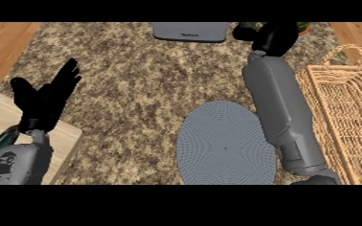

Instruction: Pick the squash from the placemat and place it in the basket

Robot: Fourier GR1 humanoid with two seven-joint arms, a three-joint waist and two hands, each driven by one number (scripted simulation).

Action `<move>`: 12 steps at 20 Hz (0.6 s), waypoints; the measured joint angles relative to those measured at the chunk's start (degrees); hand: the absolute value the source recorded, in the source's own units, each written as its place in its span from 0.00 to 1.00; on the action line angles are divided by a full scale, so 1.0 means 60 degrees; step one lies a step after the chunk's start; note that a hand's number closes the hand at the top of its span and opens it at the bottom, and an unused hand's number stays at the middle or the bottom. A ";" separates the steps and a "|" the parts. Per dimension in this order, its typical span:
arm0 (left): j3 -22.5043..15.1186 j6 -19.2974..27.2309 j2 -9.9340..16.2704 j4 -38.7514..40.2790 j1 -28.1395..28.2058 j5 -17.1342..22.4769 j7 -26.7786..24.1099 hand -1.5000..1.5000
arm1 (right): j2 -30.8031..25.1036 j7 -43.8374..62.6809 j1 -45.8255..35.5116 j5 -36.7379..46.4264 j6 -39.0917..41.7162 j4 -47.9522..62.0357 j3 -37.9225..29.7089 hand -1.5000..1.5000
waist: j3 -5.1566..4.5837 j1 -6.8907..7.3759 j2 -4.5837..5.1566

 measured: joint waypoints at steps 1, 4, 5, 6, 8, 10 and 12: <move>-0.0042 0.0032 -0.0051 0.0004 -0.0018 -0.0023 0.0027 0.50 | -0.0049 0.0481 -0.0294 0.0489 0.0010 0.0180 -0.0065 1.00 | 0.0004 -0.0014 -0.0001; -0.0075 0.0053 -0.0077 0.0027 -0.0122 -0.0042 0.0118 0.50 | -0.0267 0.1912 -0.1196 0.1937 0.0317 0.0696 -0.0216 1.00 | 0.0013 -0.0046 -0.0005; -0.0087 0.0063 -0.0100 0.0020 -0.0120 -0.0042 0.0141 0.50 | -0.0301 0.2398 -0.1505 0.2416 0.0456 0.0803 -0.0241 1.00 | 0.0018 -0.0055 -0.0017; -0.0027 0.0038 -0.0047 0.0057 -0.0103 -0.0024 0.0106 0.50 | -0.0380 0.2663 -0.1768 0.2889 0.0634 0.0941 -0.0276 1.00 | 0.0019 -0.0049 -0.0012; 0.0018 0.0032 -0.0035 0.0089 -0.0154 0.0002 0.0093 0.50 | -0.0532 0.3152 -0.2268 0.3741 0.0989 0.1174 -0.0359 1.00 | 0.0031 -0.0070 -0.0001; 0.0009 0.0093 -0.0079 0.0097 -0.0316 0.0000 0.0195 0.50 | -0.0635 0.3590 -0.2751 0.4474 0.1310 0.1340 -0.0446 1.00 | 0.0044 -0.0095 0.0008; 0.0031 0.0113 -0.0086 0.0153 -0.0269 -0.0027 0.0107 0.50 | -0.0850 0.3917 -0.3112 0.5070 0.1582 0.1478 -0.0587 1.00 | 0.0052 -0.0111 0.0018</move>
